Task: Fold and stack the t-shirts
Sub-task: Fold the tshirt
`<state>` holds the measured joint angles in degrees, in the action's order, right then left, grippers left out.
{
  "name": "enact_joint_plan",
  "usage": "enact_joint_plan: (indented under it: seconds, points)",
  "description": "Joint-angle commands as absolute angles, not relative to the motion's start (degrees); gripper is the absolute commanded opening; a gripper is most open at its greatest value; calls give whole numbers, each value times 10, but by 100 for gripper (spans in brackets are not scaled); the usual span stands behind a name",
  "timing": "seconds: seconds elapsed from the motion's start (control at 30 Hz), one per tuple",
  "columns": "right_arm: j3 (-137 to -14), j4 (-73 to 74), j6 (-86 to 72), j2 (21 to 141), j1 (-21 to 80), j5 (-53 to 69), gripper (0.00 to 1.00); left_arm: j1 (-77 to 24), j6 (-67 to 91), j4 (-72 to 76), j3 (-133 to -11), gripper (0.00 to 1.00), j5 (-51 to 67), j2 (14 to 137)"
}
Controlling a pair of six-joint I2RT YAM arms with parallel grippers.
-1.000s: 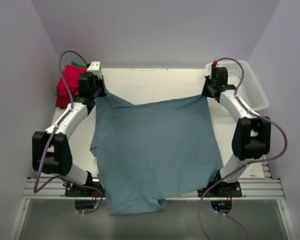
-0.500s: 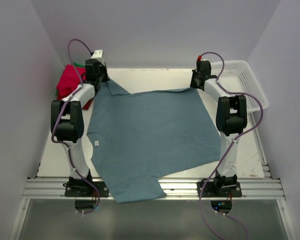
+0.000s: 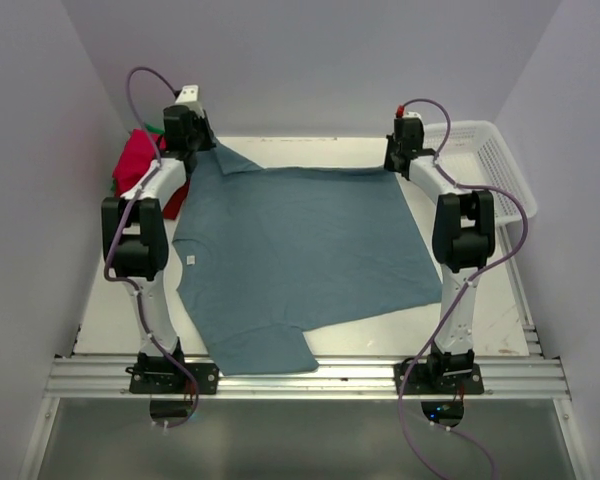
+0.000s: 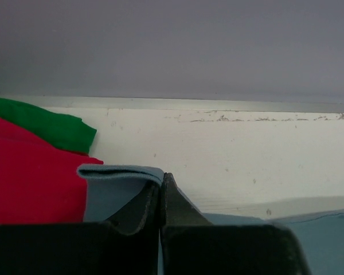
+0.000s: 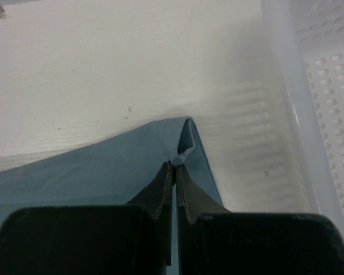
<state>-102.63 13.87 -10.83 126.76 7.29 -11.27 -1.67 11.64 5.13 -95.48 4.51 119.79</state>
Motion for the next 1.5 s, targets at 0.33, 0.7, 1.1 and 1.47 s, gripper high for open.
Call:
enact_joint_plan:
  seconds: [0.33, 0.7, 1.1, 1.47]
  points:
    - [-949, 90, -105, 1196, 69, -138, 0, -21, 183, 88, -795, 0, 55, 1025]
    - [-915, 83, -112, 1173, 68, -145, 0, -44, 256, 17, -649, 0, 31, 850]
    - [-895, 89, -126, 1159, 69, -148, 0, -86, 381, 21, -346, 0, -60, 665]
    - [-885, 107, -127, 1165, 69, -148, 0, -91, 392, 61, -371, 0, -65, 794]
